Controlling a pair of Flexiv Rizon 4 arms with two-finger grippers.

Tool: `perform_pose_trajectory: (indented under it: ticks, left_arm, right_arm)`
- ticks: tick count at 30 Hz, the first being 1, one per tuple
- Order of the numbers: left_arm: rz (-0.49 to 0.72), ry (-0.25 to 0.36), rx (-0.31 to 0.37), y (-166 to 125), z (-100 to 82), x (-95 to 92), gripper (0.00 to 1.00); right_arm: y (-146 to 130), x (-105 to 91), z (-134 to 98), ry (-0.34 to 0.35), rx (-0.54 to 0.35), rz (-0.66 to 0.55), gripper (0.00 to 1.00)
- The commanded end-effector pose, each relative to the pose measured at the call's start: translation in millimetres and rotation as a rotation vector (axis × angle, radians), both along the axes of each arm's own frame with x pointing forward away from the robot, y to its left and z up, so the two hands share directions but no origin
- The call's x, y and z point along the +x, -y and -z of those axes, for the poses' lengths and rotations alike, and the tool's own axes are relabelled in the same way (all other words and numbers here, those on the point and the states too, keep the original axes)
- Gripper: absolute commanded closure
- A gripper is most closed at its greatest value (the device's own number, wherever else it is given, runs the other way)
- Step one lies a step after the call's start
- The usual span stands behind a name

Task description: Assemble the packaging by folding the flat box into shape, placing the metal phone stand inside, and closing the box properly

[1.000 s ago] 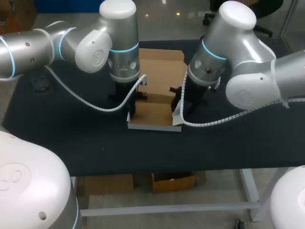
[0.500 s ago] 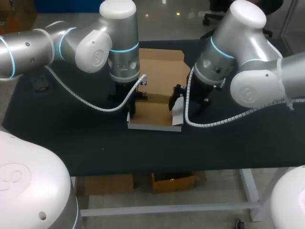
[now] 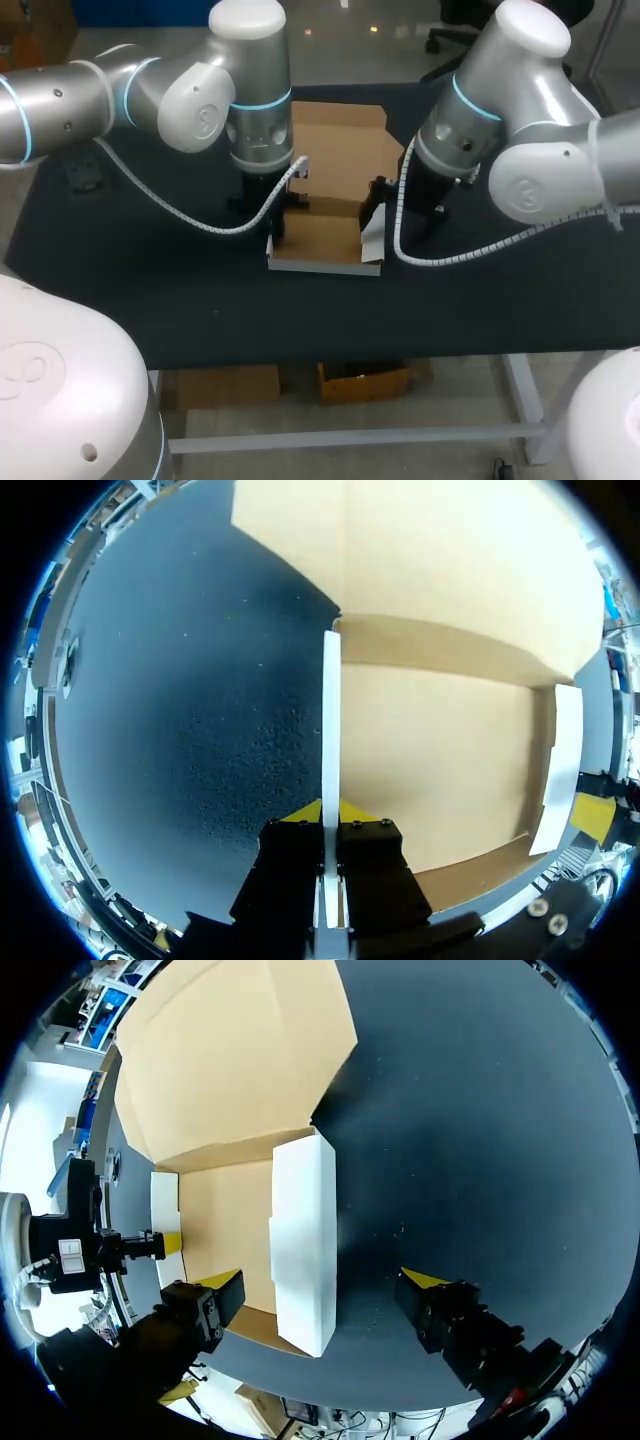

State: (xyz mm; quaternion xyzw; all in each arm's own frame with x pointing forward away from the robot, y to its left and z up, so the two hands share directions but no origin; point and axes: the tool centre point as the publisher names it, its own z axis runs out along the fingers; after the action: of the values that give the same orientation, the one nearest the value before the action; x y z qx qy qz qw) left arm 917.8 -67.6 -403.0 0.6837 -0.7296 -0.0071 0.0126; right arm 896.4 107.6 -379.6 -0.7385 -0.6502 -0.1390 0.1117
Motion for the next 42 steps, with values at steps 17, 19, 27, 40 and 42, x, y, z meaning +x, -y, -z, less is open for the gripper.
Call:
perform_pose_trajectory:
  ticks: [17,19,27,40,42]
  left_arm:
    - [0.0,0.001,0.005,1,-0.6,0.1,1.0]
    - [0.0,0.001,0.005,1,-0.6,0.1,1.0]
    - [0.0,0.001,0.005,1,-0.6,0.1,1.0]
    - [0.0,0.001,0.005,1,-0.6,0.1,1.0]
    - [0.0,0.001,0.005,1,-0.6,0.1,1.0]
  right_arm:
    - [16,-3.0,-1,-0.024,-0.036,0.052,0.0]
    - [17,-3.9,-3,-0.027,-0.036,0.043,0.0]
    - [18,-6.7,-6,-0.017,-0.01,0.04,0.0]
    - [4,9.8,3,-0.022,0.002,0.024,0.57]
    - [1,11.8,3,-0.02,0.006,0.017,0.58]
